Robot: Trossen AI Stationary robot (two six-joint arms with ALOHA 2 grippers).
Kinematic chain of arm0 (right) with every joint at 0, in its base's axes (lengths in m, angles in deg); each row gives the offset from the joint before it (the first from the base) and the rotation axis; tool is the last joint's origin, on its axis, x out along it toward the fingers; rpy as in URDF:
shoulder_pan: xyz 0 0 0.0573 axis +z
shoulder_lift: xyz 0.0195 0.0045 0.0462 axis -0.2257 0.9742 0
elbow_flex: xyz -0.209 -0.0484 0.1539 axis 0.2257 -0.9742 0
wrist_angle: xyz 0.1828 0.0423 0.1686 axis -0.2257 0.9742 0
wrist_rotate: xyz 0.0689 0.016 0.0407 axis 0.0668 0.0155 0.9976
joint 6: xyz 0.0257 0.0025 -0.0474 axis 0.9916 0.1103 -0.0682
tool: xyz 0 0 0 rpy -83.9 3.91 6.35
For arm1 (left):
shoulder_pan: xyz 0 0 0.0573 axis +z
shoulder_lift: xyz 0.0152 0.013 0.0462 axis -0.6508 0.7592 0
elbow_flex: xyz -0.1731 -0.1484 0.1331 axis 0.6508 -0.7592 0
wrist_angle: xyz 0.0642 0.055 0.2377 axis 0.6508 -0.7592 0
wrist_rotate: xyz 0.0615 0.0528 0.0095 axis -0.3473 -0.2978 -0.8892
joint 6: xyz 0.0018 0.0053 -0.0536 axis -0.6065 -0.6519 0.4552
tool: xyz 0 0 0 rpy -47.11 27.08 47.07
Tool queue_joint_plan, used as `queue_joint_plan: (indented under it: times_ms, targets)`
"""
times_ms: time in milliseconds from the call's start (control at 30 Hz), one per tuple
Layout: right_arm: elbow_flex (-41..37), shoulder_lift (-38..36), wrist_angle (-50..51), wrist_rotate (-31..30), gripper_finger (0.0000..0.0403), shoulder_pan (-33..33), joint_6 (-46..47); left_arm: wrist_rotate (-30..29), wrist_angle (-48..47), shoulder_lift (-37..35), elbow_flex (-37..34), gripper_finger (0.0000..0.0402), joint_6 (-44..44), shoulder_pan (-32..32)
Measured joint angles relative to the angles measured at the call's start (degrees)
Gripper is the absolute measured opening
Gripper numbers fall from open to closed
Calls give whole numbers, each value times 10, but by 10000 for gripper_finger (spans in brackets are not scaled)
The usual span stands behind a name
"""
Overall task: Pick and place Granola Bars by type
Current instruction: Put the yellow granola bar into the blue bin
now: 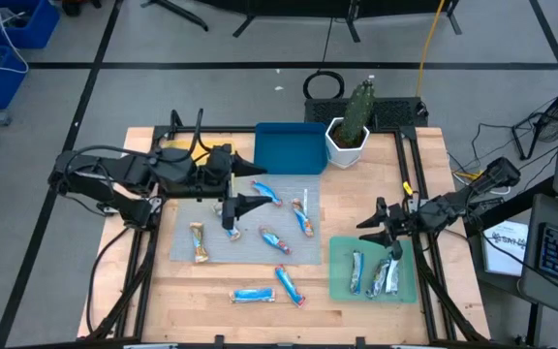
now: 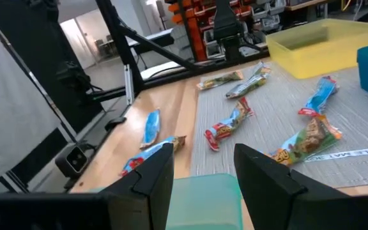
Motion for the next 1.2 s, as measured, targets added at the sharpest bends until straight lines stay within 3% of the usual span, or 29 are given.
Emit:
queue_joint_plan:
  times_ms: [300, 567, 967, 1200]
  targets:
    - [-4, -2, -3, -1, 157, -12, -66, -2, 0, 0, 0, 351, 20, 0]
    - [-5, 26, -3, -4, 157, -87, -81, -16, -5, 12, 0, 351, 35, 0]
    - [-5, 84, -2, -3, 157, -191, -69, -31, -49, 122, 0, 351, -38, 5]
    - [-5, 93, -2, -3, 157, -241, -99, -2, -54, 202, 0, 351, -85, 8]
